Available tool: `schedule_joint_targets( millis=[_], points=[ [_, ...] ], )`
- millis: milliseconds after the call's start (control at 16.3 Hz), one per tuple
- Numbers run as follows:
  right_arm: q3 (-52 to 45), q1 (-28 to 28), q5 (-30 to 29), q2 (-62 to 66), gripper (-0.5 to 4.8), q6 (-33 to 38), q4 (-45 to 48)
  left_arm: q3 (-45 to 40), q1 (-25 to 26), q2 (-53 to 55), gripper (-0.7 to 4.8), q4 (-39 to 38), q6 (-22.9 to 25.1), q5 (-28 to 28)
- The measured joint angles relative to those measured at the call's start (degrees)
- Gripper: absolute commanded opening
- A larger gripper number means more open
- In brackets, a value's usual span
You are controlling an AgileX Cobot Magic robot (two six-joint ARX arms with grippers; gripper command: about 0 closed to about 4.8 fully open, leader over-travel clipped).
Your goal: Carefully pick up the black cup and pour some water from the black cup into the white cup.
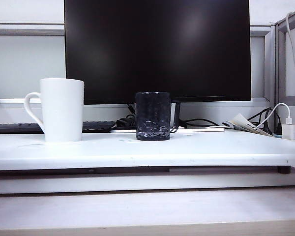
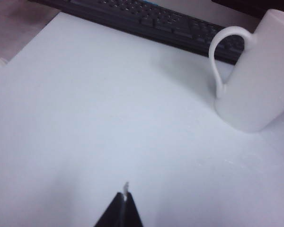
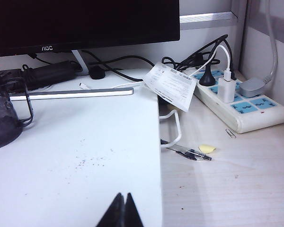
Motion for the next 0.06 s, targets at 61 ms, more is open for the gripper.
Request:
schedule_joint_targets(
  millis=[61],
  points=[
    [0.0,0.0,0.0,0.0,0.0,0.0,0.0,0.0,0.0,0.0,-0.05,0.0,0.0,0.0]
  ],
)
